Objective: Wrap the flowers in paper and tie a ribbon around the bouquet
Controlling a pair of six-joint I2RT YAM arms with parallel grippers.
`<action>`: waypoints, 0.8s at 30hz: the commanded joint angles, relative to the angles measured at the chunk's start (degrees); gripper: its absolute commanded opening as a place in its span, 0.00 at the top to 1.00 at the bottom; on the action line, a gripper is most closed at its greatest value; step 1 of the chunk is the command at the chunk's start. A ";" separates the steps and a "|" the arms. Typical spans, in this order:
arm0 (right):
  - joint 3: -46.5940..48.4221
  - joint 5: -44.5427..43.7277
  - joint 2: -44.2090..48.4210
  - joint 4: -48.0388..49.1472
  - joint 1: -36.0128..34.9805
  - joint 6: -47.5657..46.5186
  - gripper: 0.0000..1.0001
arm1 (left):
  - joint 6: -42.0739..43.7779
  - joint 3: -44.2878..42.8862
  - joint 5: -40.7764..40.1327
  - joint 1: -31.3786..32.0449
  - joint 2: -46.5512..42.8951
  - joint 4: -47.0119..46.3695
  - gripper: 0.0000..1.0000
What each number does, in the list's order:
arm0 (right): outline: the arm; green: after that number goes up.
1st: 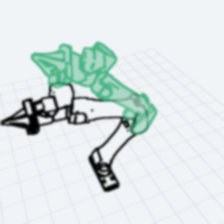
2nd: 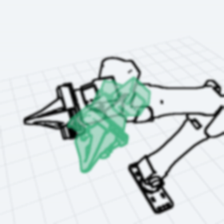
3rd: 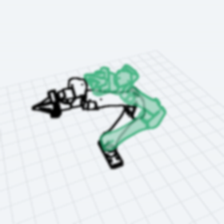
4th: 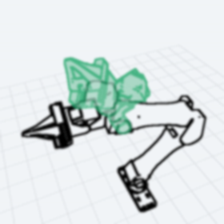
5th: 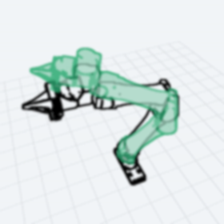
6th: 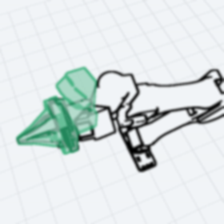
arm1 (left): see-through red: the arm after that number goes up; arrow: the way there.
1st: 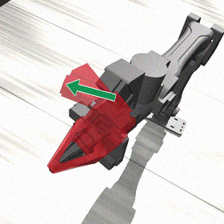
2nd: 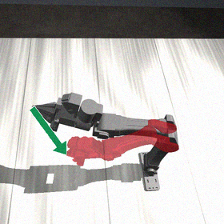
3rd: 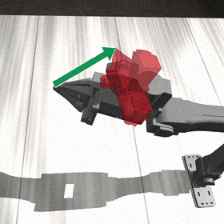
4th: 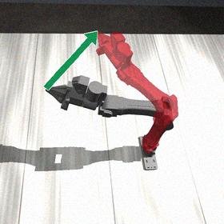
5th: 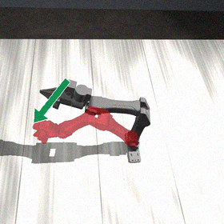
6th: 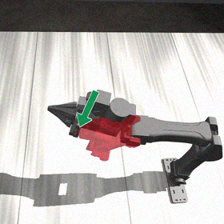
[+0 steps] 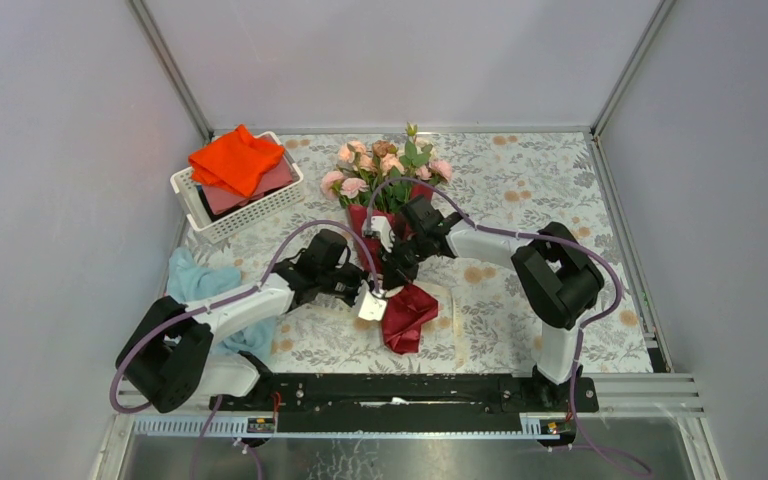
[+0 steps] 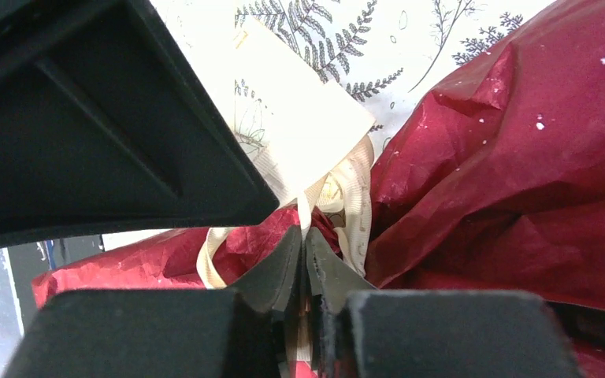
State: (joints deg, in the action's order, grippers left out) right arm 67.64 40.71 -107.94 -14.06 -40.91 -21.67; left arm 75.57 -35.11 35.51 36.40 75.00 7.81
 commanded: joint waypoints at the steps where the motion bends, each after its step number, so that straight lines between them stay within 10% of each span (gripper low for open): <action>1: 0.28 -0.72 3.87 3.04 -0.52 1.50 0.92 | 1.78 0.85 -0.55 0.42 0.14 -1.15 1.00; 14: -0.33 -1.24 5.38 5.90 0.74 5.89 0.83 | 4.84 1.85 -0.87 0.42 -0.01 0.07 1.00; 24: -1.15 -3.30 7.23 7.30 1.83 7.34 1.00 | 4.13 1.38 -1.84 0.38 0.02 0.10 1.00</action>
State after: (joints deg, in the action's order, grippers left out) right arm 67.20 38.46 -104.20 -9.65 -40.32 -16.19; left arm 79.07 -33.82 34.22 36.40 75.00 7.86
